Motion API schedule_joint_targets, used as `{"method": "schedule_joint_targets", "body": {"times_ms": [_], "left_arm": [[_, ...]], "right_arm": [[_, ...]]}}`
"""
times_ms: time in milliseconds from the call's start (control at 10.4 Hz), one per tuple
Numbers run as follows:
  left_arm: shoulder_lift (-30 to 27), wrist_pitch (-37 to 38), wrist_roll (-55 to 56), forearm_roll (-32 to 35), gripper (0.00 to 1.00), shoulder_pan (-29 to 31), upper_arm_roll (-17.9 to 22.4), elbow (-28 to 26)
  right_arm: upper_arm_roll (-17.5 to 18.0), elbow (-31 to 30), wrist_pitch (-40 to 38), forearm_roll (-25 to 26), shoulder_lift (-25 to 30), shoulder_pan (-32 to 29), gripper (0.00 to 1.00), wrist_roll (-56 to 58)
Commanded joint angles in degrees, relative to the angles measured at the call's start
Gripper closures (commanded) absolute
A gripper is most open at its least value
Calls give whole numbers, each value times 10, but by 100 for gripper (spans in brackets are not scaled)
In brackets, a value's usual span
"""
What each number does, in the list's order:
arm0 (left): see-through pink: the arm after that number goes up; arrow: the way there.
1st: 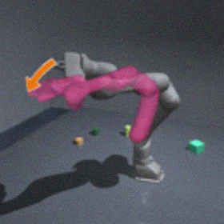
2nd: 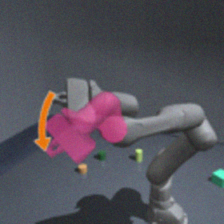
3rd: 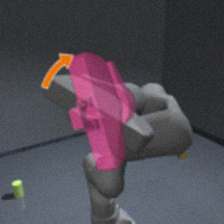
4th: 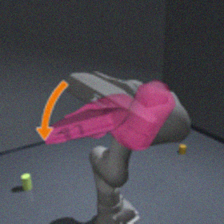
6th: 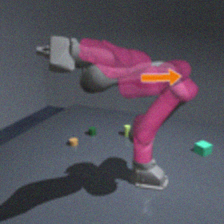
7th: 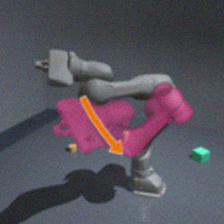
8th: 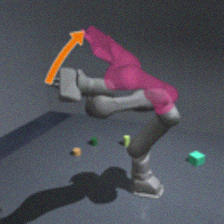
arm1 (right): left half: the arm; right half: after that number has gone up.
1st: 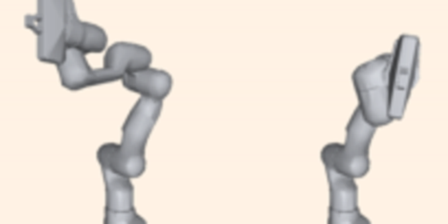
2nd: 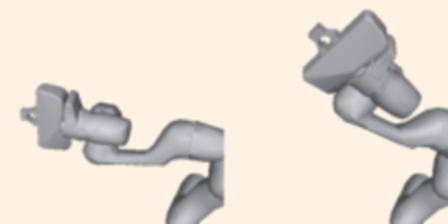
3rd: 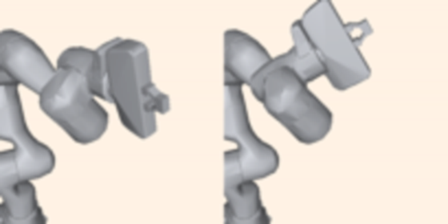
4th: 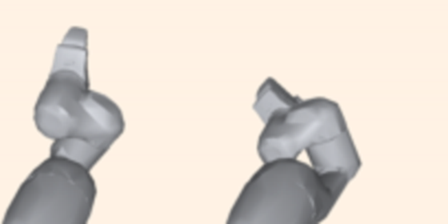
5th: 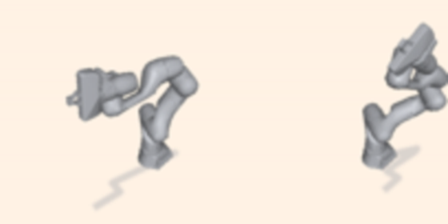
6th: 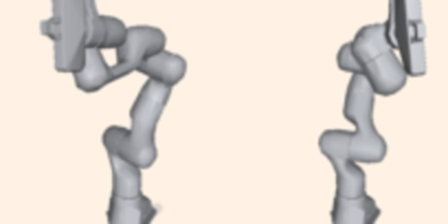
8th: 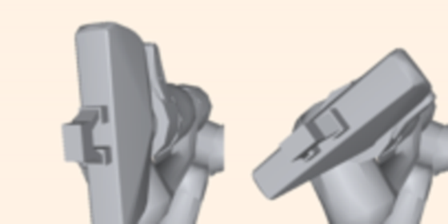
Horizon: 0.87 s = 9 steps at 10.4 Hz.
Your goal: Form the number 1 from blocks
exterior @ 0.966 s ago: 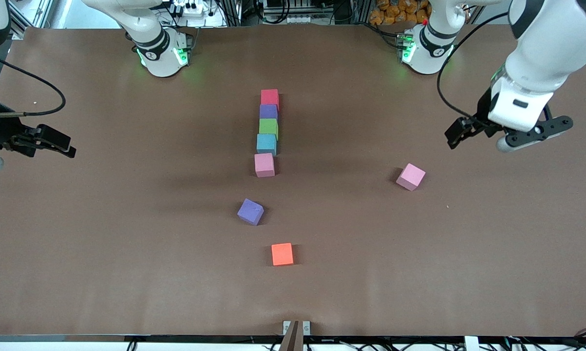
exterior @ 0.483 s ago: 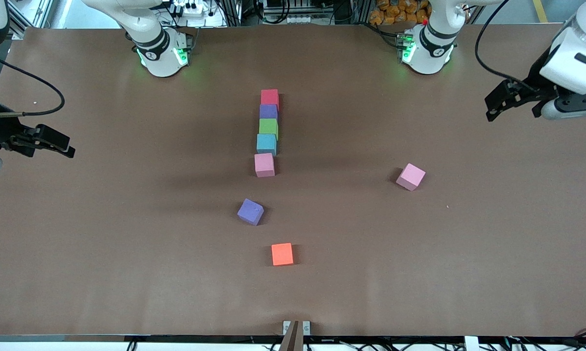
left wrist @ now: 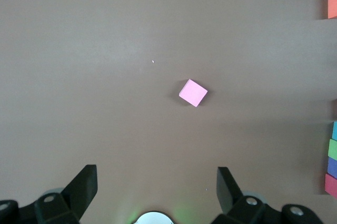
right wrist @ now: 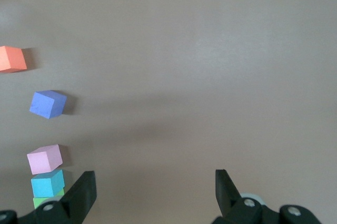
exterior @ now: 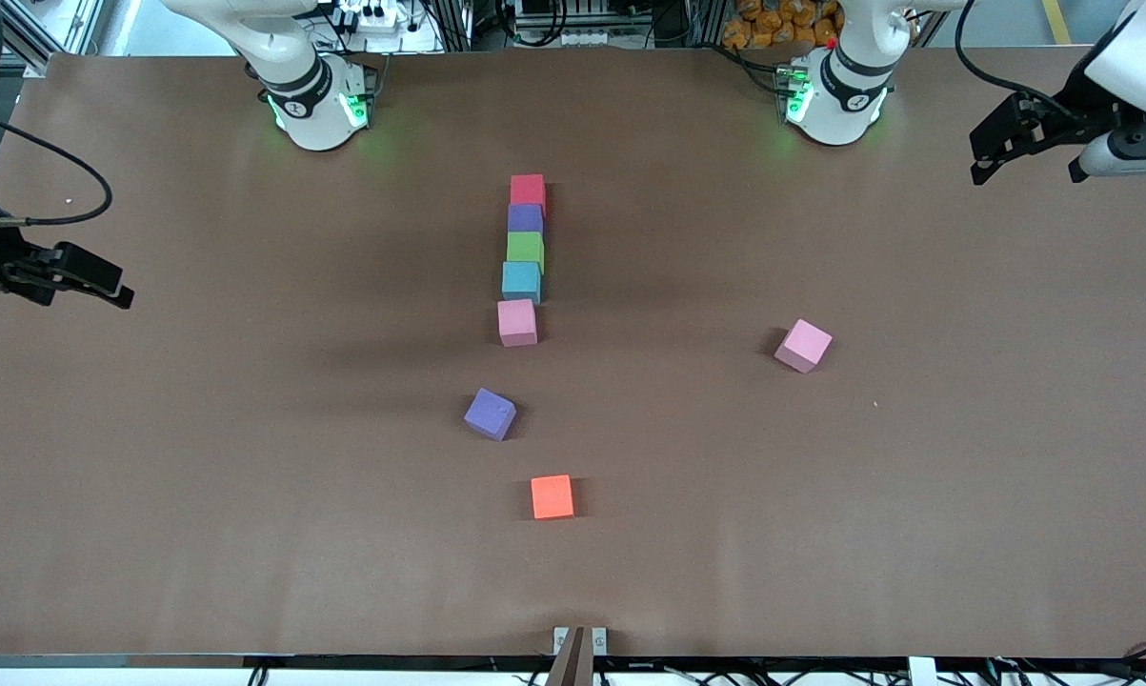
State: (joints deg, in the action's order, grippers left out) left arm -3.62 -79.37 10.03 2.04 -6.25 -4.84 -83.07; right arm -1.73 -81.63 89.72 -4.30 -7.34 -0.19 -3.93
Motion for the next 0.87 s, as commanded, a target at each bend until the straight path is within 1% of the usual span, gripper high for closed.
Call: {"method": "schedule_joint_targets", "body": {"times_ms": [0,193,386,676,773], "left_arm": [[-2,14,-3,-16,0,5,-3,13],[-6,13,2,-17,0,5,-3,11],[-2,11,2,-17,0,4,-3,10],[-5,11,2,-17,0,2,-3,10],[-4,11,2,-18,0,0,-3,10]], "right_arm": [[8,2,-9,-2,7,-15,0,10],[8,2,-15,5,7,-17,0,28],[8,2,-17,24,7,-16,0,30],[8,2,-19,29,7,-16,0,30],[8,2,-24,38,7,-16,0,30]]}}
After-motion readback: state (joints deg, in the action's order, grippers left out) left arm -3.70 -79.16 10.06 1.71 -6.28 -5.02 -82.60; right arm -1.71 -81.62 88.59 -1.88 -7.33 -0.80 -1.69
